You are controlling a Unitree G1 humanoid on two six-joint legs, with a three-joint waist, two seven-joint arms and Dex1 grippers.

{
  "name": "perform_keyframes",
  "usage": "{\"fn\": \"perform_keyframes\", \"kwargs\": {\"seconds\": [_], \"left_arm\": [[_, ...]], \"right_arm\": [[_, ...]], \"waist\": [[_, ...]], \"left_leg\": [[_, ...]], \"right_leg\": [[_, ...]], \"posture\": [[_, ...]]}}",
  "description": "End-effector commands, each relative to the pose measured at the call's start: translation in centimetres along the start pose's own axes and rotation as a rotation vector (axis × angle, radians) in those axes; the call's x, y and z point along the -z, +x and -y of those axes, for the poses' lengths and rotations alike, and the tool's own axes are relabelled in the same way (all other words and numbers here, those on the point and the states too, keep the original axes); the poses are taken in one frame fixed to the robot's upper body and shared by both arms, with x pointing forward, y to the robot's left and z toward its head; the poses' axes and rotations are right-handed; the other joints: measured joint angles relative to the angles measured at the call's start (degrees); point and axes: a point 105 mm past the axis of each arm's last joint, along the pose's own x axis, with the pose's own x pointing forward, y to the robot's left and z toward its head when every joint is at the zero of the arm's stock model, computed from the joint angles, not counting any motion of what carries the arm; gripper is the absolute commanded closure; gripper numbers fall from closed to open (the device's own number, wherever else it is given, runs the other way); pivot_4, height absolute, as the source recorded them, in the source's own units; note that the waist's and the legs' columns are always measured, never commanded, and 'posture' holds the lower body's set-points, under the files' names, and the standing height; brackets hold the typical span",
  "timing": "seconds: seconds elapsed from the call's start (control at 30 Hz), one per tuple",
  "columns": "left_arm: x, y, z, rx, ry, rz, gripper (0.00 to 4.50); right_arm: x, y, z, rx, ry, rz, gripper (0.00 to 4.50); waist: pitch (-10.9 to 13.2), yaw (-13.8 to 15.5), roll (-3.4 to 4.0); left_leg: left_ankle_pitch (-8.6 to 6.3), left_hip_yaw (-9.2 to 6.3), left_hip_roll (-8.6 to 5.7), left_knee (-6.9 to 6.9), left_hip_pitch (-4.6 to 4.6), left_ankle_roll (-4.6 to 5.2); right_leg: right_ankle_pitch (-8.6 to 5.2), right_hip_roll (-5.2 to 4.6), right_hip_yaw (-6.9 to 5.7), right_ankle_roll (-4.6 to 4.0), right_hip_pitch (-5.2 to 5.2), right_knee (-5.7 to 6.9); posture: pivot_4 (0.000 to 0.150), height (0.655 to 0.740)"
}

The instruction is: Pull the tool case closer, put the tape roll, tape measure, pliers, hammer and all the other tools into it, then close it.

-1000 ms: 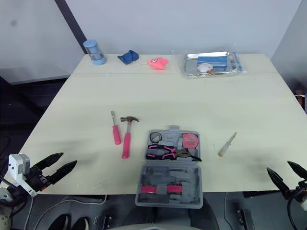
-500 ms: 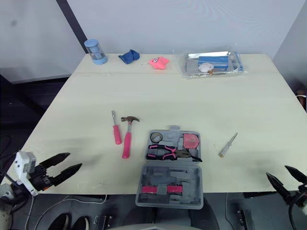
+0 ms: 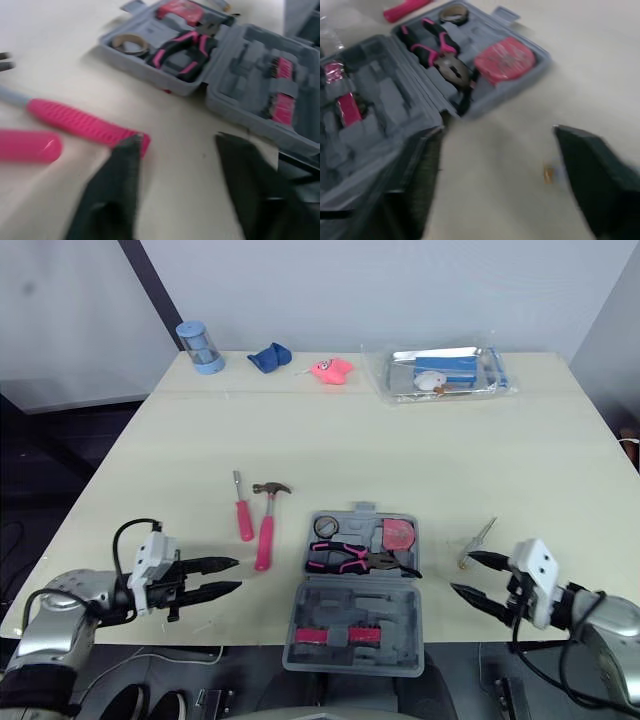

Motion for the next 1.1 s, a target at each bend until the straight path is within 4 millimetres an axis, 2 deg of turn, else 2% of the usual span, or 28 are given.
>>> {"fn": "perform_keyframes", "kwargs": {"seconds": [0.03,0.07,0.13,0.33,0.47,1.1], "left_arm": [[0.0,0.8,0.4,0.083,0.041,-0.035,4.12],[0.2,1.1,0.5,0.102,0.051,-0.049,4.5],[0.1,1.7,0.6,0.123,0.058,-0.053,4.5],[0.1,3.4,1.0,0.185,0.062,-0.054,4.5],[0.2,4.2,1.1,0.206,0.061,-0.071,4.5],[1.4,6.8,1.4,0.2,0.066,-0.121,4.5]], "right_arm": [[0.8,1.2,-0.5,-0.084,-0.04,-0.079,2.74],[1.0,1.5,-0.6,-0.1,-0.048,-0.096,3.28],[1.4,2.2,-0.7,-0.126,-0.065,-0.125,4.16],[2.7,4.1,-1.2,-0.188,-0.122,-0.209,4.16],[2.6,5.1,-1.2,-0.197,-0.121,-0.2,4.16],[3.4,6.0,-1.6,-0.207,-0.171,-0.221,4.16]], "waist": [[0.0,0.0,0.0],[0.0,0.0,0.0],[0.0,0.0,0.0],[0.0,0.0,0.01],[0.0,0.0,0.01],[0.0,-0.1,0.0]], "left_leg": [[0.0,0.0,0.0,0.0,-0.01,0.0],[0.0,-0.01,0.0,0.0,-0.01,0.0],[0.0,-0.01,0.0,0.0,-0.02,0.0],[0.0,-0.09,-0.01,0.02,-0.1,0.0],[0.0,-0.1,-0.01,0.03,-0.12,0.0],[0.0,-0.16,-0.01,0.04,-0.1,0.0]], "right_leg": [[0.0,0.0,0.0,0.0,0.0,-0.01],[0.0,0.0,0.0,0.0,0.0,-0.01],[0.0,0.0,-0.01,0.0,-0.01,-0.01],[0.0,0.0,-0.08,0.0,-0.06,0.02],[0.0,0.0,-0.09,0.0,-0.06,0.02],[0.0,0.01,-0.13,0.0,-0.05,0.05]], "posture": [[0.15,0.74],[0.15,0.74],[0.15,0.74],[0.15,0.74],[0.15,0.74],[0.15,0.74]]}}
